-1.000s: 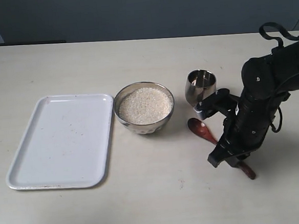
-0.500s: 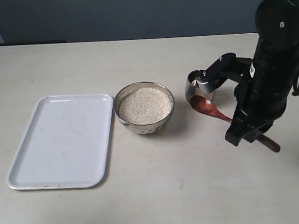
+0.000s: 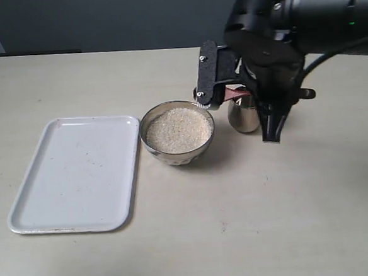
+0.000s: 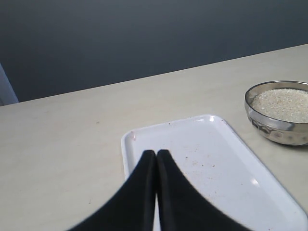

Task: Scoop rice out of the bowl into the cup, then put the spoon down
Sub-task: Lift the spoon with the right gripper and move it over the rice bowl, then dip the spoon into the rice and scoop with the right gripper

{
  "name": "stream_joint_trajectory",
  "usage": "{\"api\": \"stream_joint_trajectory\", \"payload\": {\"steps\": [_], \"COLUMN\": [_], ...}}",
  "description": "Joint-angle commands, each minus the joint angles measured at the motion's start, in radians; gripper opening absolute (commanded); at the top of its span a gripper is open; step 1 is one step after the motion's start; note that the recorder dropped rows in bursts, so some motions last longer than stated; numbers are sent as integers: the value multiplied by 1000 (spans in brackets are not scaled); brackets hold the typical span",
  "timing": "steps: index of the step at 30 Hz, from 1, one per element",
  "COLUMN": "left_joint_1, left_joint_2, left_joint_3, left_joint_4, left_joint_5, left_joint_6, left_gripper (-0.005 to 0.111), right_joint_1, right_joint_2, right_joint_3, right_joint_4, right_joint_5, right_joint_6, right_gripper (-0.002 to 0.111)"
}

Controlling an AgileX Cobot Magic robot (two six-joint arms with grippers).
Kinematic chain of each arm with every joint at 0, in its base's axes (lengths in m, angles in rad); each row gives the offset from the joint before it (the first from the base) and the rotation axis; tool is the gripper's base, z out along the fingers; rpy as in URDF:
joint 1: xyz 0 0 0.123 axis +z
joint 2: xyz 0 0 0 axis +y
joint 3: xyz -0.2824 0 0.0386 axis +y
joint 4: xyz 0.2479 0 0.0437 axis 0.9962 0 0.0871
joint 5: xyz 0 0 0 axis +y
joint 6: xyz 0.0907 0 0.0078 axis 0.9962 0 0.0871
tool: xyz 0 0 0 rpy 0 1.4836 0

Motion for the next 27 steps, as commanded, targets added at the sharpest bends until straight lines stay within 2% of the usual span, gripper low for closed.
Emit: {"api": "stream_joint_trajectory", "payload": {"steps": [1, 9, 18, 27], "left_joint_1": [-5, -5, -5, -5], "left_joint_2": [-4, -4, -4, -4], "left_joint_3": [-2, -2, -2, -2], "left_joint_4": [-1, -1, -1, -1], "left_joint_5": [-11, -11, -11, -11], "left_joint_6": [-5, -5, -5, -5], "left_gripper": [1, 1, 1, 1], "right_joint_1": [12, 17, 29, 90], "right_joint_2": [114, 267, 314, 373], "right_joint_3": [-101, -230, -230, -230], "right_joint_4": [-64, -48, -90, -151], "right_joint_5": [-9, 30, 40, 18], "right_joint_6": [-6, -15, -33, -30], "right_gripper": [-1, -1, -1, -1]}}
